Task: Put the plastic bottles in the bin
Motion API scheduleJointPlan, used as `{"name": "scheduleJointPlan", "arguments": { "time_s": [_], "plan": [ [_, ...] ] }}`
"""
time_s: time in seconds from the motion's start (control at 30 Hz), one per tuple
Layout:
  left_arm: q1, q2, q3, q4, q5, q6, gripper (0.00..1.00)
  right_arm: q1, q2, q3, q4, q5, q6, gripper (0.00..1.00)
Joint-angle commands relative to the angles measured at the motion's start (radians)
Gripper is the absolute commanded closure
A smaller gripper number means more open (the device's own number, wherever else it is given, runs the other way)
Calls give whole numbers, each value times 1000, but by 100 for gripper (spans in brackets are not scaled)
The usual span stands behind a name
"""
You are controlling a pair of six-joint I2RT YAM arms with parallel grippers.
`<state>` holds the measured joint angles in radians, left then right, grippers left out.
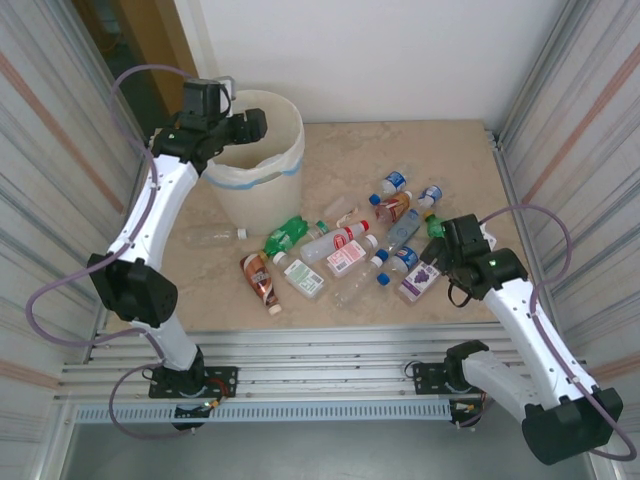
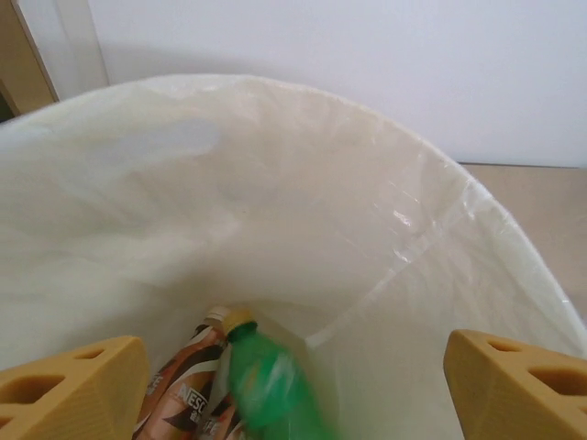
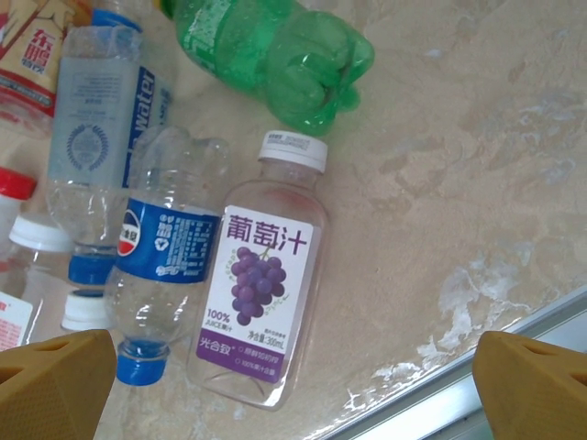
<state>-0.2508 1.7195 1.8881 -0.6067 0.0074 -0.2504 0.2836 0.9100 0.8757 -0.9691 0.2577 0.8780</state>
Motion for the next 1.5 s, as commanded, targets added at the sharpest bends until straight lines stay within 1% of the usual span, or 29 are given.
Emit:
{"name": "scheduleJointPlan", "arguments": {
  "time_s": [0.0,0.13,0.23,0.57,0.73,0.87,0.93,1.03,1.17,1.27,1.47],
  "plan": [
    [-5,-49,50,-45,-2,19,16,-26,6,28,-8,-8,-51,2],
    [-4,-114,52,-64,-15,-17,15,-51,6,36,0,-12,-79,2],
    [-5,-182,2,-71,-32,-71,13,-64,21,47,16,-33,-104,2],
    [-3,-517,-414,21,-197,-269,12,-104,105,84,47,-57,-181,2],
    [4,-655,-585,-14,-296,-356,12,-137,115,71,78,-95,-205,2],
    [15,-736,-699,-56,-346,-418,11,-159,138,71,87,-123,-222,2],
    [32,-765,-756,-82,-351,-451,11,-161,145,71,87,-124,-226,2],
    [57,-803,-853,-88,-340,-517,9,-163,144,66,94,-126,-224,2],
    [109,-808,-968,-29,-266,-579,8,-167,153,75,93,-138,-226,2],
    [141,-761,-1015,10,-212,-623,8,-168,164,86,81,-140,-231,2],
    [165,-635,-1070,116,-179,-690,7,-171,171,83,77,-133,-236,2]
  ]
}}
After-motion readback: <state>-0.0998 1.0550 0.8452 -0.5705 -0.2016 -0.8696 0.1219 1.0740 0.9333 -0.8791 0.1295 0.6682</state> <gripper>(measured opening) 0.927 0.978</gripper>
